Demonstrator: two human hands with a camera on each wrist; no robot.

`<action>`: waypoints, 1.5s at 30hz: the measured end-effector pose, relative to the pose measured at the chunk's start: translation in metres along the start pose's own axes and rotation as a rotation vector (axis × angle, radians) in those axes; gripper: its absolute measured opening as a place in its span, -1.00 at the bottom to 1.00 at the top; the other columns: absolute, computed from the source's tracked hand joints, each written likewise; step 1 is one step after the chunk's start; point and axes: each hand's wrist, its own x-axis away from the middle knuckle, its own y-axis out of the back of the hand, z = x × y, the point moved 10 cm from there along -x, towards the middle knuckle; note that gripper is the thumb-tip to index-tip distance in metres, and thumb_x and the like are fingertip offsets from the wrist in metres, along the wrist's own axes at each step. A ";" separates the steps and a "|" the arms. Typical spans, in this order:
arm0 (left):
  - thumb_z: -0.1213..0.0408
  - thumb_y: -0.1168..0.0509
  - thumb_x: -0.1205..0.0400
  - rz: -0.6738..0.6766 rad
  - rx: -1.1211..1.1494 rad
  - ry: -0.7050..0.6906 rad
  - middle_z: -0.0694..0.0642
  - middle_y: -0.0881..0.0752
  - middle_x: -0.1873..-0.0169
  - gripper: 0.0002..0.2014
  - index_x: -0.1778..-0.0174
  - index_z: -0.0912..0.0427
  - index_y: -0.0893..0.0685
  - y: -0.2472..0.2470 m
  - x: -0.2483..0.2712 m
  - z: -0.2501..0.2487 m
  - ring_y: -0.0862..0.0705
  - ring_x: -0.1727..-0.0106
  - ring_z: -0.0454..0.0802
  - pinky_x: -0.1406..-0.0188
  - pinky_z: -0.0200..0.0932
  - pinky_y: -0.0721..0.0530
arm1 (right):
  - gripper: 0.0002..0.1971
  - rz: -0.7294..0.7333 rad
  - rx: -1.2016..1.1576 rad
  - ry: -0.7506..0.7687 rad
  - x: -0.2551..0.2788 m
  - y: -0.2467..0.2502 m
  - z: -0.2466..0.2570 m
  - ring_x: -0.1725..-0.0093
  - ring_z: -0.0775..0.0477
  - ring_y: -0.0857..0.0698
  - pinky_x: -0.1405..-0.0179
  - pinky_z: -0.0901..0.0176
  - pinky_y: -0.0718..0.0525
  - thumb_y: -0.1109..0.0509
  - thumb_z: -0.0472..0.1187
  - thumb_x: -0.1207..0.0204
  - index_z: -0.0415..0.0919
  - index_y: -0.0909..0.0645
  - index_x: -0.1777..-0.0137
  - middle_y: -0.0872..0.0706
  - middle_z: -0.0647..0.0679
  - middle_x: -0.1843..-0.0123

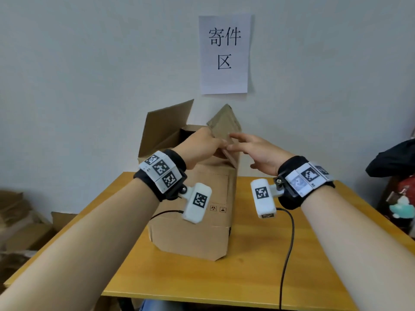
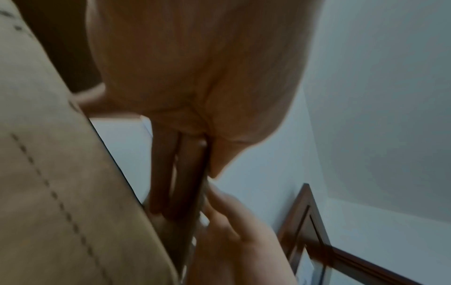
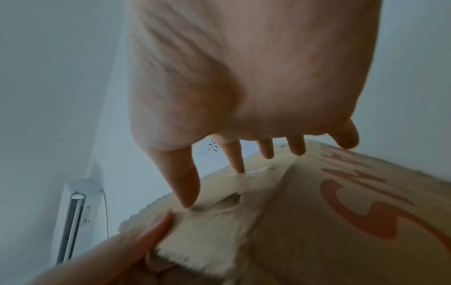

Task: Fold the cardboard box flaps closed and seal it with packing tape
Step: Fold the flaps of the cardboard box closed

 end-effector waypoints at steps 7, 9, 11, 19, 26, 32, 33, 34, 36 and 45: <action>0.35 -0.15 -0.79 0.255 0.101 -0.057 0.28 -0.79 -0.16 -0.73 -0.27 0.42 -0.65 0.017 0.010 0.012 -0.79 -0.18 0.09 -0.08 -0.19 -0.75 | -0.55 -0.291 -0.060 0.171 -0.009 0.039 0.006 -0.41 0.04 -0.56 -0.43 0.09 -0.51 -0.50 -0.13 -0.56 0.04 -0.61 -0.45 -0.63 0.09 -0.44; 0.32 -0.15 -0.79 0.210 0.102 -0.073 0.24 -0.79 -0.14 -0.75 -0.20 0.35 -0.68 0.031 0.002 0.023 -0.79 -0.15 0.05 -0.09 -0.20 -0.74 | -0.57 -0.357 -0.029 0.164 -0.011 0.052 0.000 -0.43 0.02 -0.51 -0.31 0.12 -0.48 -0.51 -0.14 -0.52 0.11 -0.63 -0.39 -0.58 0.07 -0.47; 0.30 -0.17 -0.79 0.090 0.059 -0.074 0.19 -0.80 -0.10 -0.78 -0.12 0.29 -0.71 0.049 -0.009 0.037 -0.79 -0.10 0.00 -0.10 -0.21 -0.72 | -0.62 -0.400 -0.002 0.133 -0.012 0.059 -0.007 -0.48 -0.07 -0.46 -0.30 0.05 -0.48 -0.52 -0.09 -0.45 0.23 -0.63 -0.25 -0.54 0.04 -0.48; 0.21 -0.19 -0.78 -0.524 -0.097 0.031 0.15 -0.76 0.07 -0.74 -0.09 0.26 -0.75 0.126 -0.041 0.086 -0.68 0.12 0.02 0.18 -0.18 -0.58 | -0.70 -0.512 0.084 -0.007 -0.021 0.087 -0.039 -0.59 -0.16 -0.33 -0.53 -0.22 -0.43 -0.44 0.02 -0.29 0.34 -0.67 -0.03 -0.53 -0.01 -0.47; 0.20 -0.27 -0.73 -0.586 -0.273 0.148 0.21 -0.71 0.13 -0.73 0.03 0.30 -0.78 0.161 -0.072 0.111 -0.62 0.09 0.13 0.05 -0.06 -0.57 | -0.72 -0.428 0.435 -0.006 -0.050 0.077 -0.034 -0.66 -0.06 -0.27 -0.60 -0.55 -0.04 -0.34 0.09 -0.32 0.49 -0.67 0.01 -0.55 0.23 -0.49; 0.07 -0.18 -0.77 -0.501 -0.429 0.301 0.31 -0.34 -0.41 -0.67 -0.15 0.26 -0.70 0.153 -0.092 0.128 -0.61 0.10 0.21 -0.25 0.15 -0.67 | -0.69 -0.316 0.583 -0.020 -0.077 0.060 -0.037 -0.68 -0.11 -0.30 -0.59 -0.64 0.13 -0.34 0.31 -0.22 0.73 -0.59 0.02 -0.54 0.25 -0.53; 0.07 -0.18 -0.77 -0.487 -0.438 0.319 0.30 -0.29 -0.45 -0.64 -0.21 0.29 -0.69 0.154 -0.095 0.130 -0.57 0.19 0.12 -0.25 0.14 -0.67 | -0.73 -0.297 0.585 -0.011 -0.082 0.058 -0.037 -0.64 -0.10 -0.38 -0.61 -0.57 -0.06 -0.33 0.38 -0.12 0.73 -0.57 0.13 -0.58 0.23 -0.51; 0.07 -0.17 -0.77 -0.479 -0.447 0.330 0.31 -0.26 -0.47 -0.63 -0.25 0.31 -0.67 0.156 -0.098 0.130 -0.53 0.24 0.07 -0.24 0.13 -0.67 | -0.72 -0.278 0.567 0.001 -0.088 0.057 -0.036 -0.59 -0.08 -0.45 -0.60 -0.49 -0.17 -0.35 0.42 -0.09 0.67 -0.61 0.13 -0.62 0.21 -0.49; 0.07 -0.17 -0.78 -0.451 -0.489 0.364 0.33 -0.24 -0.50 -0.60 -0.36 0.30 -0.61 0.158 -0.104 0.129 -0.56 0.20 0.12 -0.23 0.13 -0.68 | -0.65 -0.229 0.533 0.010 -0.098 0.051 -0.029 -0.50 -0.03 -0.55 -0.59 -0.41 -0.28 -0.44 0.44 -0.16 0.47 -0.71 0.04 -0.67 0.21 -0.42; 0.45 -0.19 -0.61 -0.351 -0.627 0.269 0.16 -0.18 -0.57 -0.48 -0.52 0.06 -0.47 0.146 -0.154 0.084 -0.56 -0.31 0.31 -0.39 0.17 -0.57 | -0.68 0.009 0.484 -0.018 -0.135 0.035 -0.002 -0.27 0.07 -0.58 -0.27 0.22 -0.44 -0.62 0.01 -0.43 0.07 -0.82 -0.18 -0.73 0.10 -0.28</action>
